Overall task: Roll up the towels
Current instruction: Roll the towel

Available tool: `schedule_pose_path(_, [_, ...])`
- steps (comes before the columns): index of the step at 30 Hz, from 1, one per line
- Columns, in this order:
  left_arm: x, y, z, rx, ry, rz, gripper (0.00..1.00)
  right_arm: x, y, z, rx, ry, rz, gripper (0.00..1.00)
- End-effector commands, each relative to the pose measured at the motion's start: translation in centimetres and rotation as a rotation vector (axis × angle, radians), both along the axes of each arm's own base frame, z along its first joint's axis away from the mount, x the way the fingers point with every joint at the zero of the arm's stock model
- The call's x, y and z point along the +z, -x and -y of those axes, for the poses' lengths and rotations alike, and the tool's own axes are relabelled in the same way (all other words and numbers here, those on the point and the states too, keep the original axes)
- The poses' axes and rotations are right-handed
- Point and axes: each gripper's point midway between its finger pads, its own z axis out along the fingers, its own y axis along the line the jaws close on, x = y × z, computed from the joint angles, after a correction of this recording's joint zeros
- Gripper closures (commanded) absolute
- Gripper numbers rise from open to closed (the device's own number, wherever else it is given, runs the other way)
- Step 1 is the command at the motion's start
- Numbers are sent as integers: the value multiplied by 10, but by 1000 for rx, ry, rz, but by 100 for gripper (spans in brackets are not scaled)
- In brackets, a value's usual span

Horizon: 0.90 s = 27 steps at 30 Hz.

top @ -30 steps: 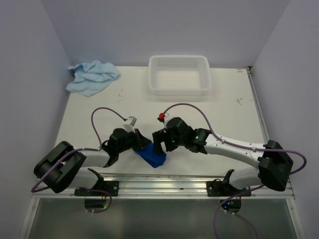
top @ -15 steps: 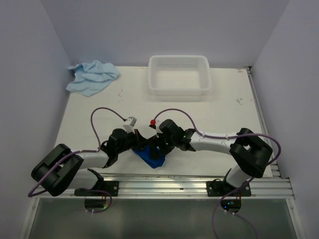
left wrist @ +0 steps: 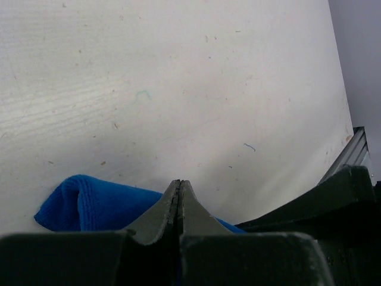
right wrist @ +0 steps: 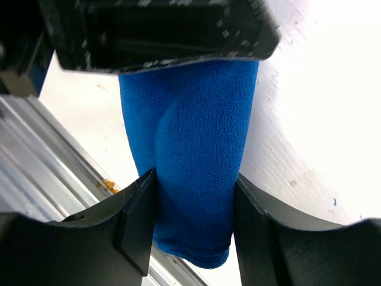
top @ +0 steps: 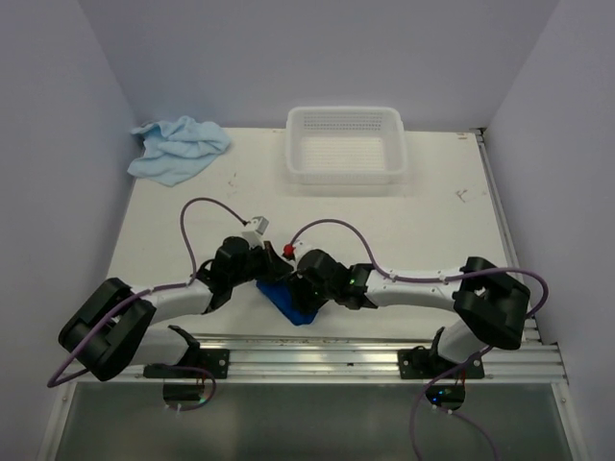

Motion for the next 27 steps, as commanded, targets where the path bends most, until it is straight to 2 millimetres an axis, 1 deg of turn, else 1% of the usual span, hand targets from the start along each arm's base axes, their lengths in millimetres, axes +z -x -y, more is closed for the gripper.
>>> schedule_pose_path(1, [19, -14, 2, 15, -15, 44, 100, 18, -15, 12, -76, 90, 153, 48])
schedule_pose_path(2, [24, -15, 4, 13, -11, 44, 100, 19, -13, 10, -71, 100, 167, 48])
schedule_pose_path(3, [27, -16, 5, 15, -5, 46, 100, 18, -15, 14, -89, 128, 191, 48])
schedule_pose_path(5, [35, -17, 8, 13, 17, 49, 100, 18, -13, 13, -92, 143, 211, 48])
schedule_pose_path(7, [42, -17, 11, 5, 35, 57, 100, 19, -16, 16, -120, 168, 247, 47])
schedule_pose_path(8, [42, -18, 12, 3, 35, 56, 100, 22, -14, 13, -118, 171, 262, 46])
schedule_pose_path(9, [42, -18, 12, 1, 34, 51, 100, 20, -13, 16, -124, 196, 272, 46])
schedule_pose_path(10, [42, -18, 13, -2, 34, 49, 100, 22, -18, 19, -154, 215, 307, 46])
schedule_pose_path(11, [41, -17, 13, -4, 34, 45, 100, 26, -15, 15, -152, 218, 325, 45])
schedule_pose_path(12, [40, -16, 13, -6, 33, 42, 100, 23, -14, 16, -152, 244, 337, 45])
schedule_pose_path(14, [35, -14, 11, -4, 29, 31, 100, 28, -12, 13, -168, 251, 378, 44])
schedule_pose_path(17, [25, -10, 10, -4, 25, 8, 100, 27, -9, 9, -182, 282, 422, 44])
schedule_pose_path(19, [15, -6, 8, -4, 22, -15, 100, 19, -7, 10, -189, 327, 436, 43])
schedule_pose_path(20, [13, -4, 8, -5, 23, -20, 100, 21, -7, 7, -196, 332, 453, 43])
schedule_pose_path(22, [5, -1, 6, -6, 16, -38, 100, 18, -5, 7, -193, 356, 465, 42])
schedule_pose_path(25, [-7, 5, 2, -4, -1, -59, 100, 16, -1, 3, -188, 356, 469, 36])
schedule_pose_path(26, [-9, 6, 1, 0, -6, -60, 100, 17, 0, 4, -184, 350, 467, 31])
schedule_pose_path(27, [-11, 7, 0, 0, -9, -65, 100, 17, 2, 1, -181, 329, 459, 27])
